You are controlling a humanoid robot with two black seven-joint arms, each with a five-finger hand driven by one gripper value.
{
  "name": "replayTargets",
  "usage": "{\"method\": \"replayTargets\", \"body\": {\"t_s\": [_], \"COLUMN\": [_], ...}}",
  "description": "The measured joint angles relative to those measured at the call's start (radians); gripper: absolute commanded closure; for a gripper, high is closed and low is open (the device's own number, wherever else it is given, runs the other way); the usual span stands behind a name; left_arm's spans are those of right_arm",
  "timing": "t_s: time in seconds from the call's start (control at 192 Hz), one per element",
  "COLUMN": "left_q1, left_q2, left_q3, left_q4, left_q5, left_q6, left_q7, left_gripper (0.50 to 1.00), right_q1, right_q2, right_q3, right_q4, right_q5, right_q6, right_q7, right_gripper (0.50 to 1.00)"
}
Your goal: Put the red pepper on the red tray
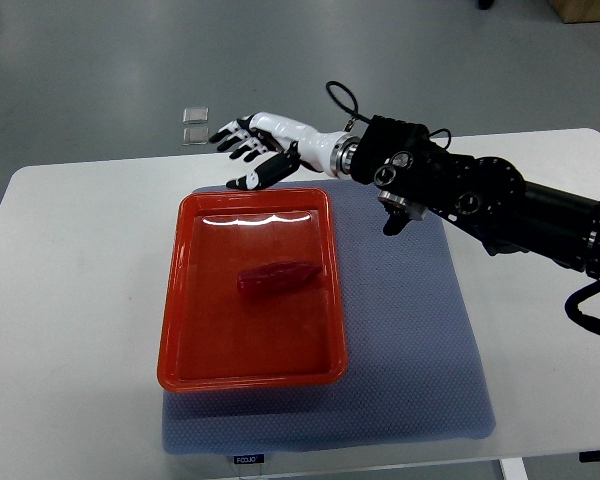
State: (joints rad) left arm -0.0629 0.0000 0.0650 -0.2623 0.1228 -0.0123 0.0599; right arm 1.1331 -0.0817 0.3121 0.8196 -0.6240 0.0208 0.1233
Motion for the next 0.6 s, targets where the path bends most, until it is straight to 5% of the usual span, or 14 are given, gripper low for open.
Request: {"method": "replayTargets", "body": {"t_s": [0.115, 0.281, 0.599], "left_q1": [0.0, 0.0, 0.0], "left_q2": [0.0, 0.0, 0.0], "left_q3": [0.002, 0.003, 0.004], "left_q4": [-0.001, -0.003, -0.006], "left_q5": [0.0, 0.0, 0.0], "left_q6": [0.0, 0.0, 0.0], "left_q7": [0.0, 0.0, 0.0], "left_gripper": [0.5, 0.5, 0.5], "right_q1": [-0.13, -0.306, -0.478], "right_q2": [-0.01, 0.006, 0.017], "right_q3": [0.268, 0.597, 0.728], "right_q4": [0.003, 0.003, 0.0], "right_q5": [0.104, 0.321, 0.464], "right_q6": [-0.013, -0.014, 0.081], "right_q7": [0.04, 0.1, 0.123], "right_gripper": [0.687, 0.603, 0.601]}}
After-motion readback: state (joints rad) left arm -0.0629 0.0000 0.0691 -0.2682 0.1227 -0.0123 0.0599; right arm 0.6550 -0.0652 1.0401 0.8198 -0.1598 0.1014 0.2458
